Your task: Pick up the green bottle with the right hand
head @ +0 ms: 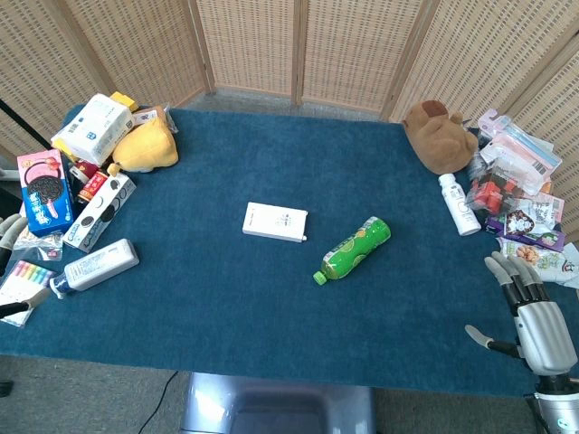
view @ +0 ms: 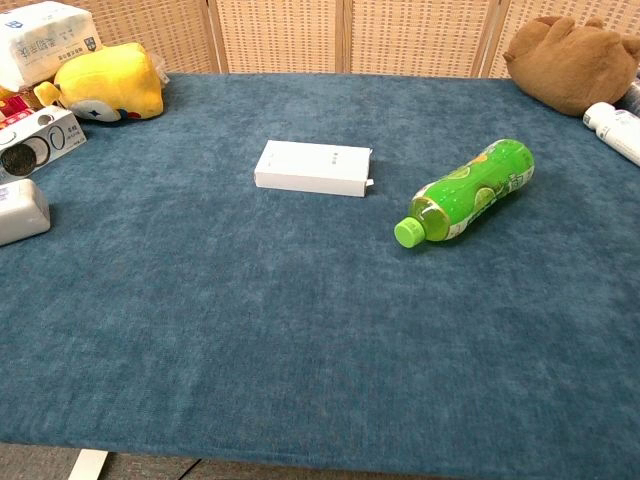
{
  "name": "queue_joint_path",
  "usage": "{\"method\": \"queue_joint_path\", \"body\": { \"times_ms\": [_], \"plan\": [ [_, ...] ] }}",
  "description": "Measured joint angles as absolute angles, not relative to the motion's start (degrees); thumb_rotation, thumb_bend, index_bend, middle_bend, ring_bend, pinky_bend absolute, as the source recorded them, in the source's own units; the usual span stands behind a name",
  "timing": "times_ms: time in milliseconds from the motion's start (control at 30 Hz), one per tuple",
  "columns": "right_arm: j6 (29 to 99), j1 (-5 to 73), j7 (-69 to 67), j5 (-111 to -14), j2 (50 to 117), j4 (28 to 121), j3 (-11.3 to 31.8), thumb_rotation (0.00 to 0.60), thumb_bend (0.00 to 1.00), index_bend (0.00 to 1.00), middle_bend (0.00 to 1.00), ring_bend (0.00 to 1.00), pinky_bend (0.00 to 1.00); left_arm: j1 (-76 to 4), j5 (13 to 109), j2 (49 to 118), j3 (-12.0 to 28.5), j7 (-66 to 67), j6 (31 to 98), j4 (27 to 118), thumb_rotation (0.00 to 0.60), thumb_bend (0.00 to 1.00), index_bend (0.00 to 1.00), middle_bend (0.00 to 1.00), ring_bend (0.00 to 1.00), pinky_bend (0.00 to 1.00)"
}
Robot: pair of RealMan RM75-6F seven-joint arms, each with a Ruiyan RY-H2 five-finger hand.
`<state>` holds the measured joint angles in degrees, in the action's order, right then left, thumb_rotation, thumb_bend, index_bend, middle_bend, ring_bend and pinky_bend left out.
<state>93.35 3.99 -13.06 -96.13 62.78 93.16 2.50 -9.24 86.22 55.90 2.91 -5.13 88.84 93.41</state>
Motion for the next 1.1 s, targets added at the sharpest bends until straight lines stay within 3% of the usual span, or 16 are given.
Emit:
{"method": "queue_joint_path", "body": {
  "times_ms": [233, 433, 733, 1100],
  "plan": [
    [92.5, 4.4, -13.5, -95.7, 62.7, 92.3, 2.7, 0.600, 0.09, 0.00, 0.00, 0.00, 0.00, -8.7, 86.9, 55.2, 3.4, -5.8, 89.7, 94.4, 0.600, 0.00, 0.00, 0.00, 0.00, 0.00],
    [87.9, 8.6, -10.6, -98.6, 62.0, 92.8, 3.1, 0.600, 0.09, 0.00, 0.00, 0.00, 0.00, -8.3, 88.1, 54.3, 3.1, -5.6, 89.7, 95.8, 0.600, 0.00, 0.00, 0.00, 0.00, 0.00],
    [72.1, 21.4, -6.7, -102.0, 63.0, 90.8, 4.4, 0.600, 0.09, 0.00, 0.00, 0.00, 0.00, -8.3, 88.9, 53.8, 2.6, -4.8, 88.2, 96.7, 0.600, 0.00, 0.00, 0.00, 0.00, 0.00],
    [57.0, 36.2, 1.1, -103.2, 72.7, 81.1, 6.3, 0.600, 0.10, 0.00, 0.00, 0.00, 0.00, -8.7, 87.0, 55.1, 3.3, -4.2, 86.3, 95.1, 0.600, 0.00, 0.00, 0.00, 0.00, 0.00]
  ]
}}
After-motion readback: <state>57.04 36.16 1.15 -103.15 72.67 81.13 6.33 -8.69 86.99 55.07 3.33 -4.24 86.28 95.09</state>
